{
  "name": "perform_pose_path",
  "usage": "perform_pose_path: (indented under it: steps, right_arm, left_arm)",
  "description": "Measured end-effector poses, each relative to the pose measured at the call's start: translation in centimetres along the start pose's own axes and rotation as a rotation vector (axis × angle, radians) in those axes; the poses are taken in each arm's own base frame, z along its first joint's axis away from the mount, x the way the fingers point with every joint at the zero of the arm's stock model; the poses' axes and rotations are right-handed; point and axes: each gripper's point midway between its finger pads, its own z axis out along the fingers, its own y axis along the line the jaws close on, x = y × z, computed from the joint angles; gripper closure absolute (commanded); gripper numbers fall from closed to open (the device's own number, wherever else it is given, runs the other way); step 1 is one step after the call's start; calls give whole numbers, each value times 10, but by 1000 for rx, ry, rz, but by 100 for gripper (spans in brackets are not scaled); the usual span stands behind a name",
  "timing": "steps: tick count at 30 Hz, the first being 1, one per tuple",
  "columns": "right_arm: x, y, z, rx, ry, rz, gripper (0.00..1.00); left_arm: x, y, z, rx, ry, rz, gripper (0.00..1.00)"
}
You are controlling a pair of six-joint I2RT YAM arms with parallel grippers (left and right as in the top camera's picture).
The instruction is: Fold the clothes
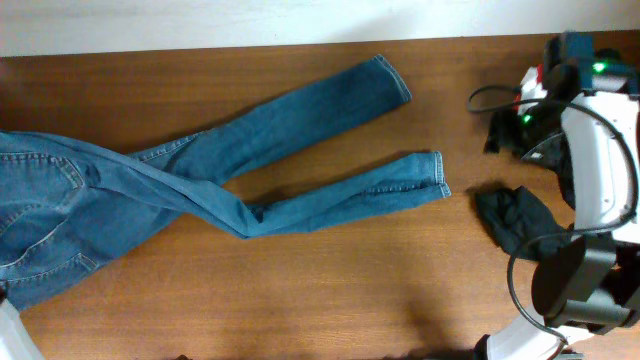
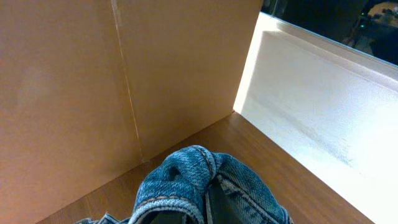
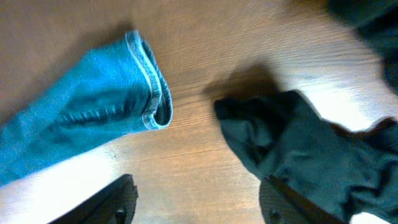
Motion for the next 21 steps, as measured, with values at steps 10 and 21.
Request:
perform_pose_path:
  steps: [10, 21]
  right_arm:
    - [32, 48, 90, -137, 82, -108, 41]
    - [25, 65, 117, -222, 6, -139, 41]
  left_arm:
    - [2, -4, 4, 18, 13, 3, 100]
    - [4, -10, 4, 51, 21, 6, 100]
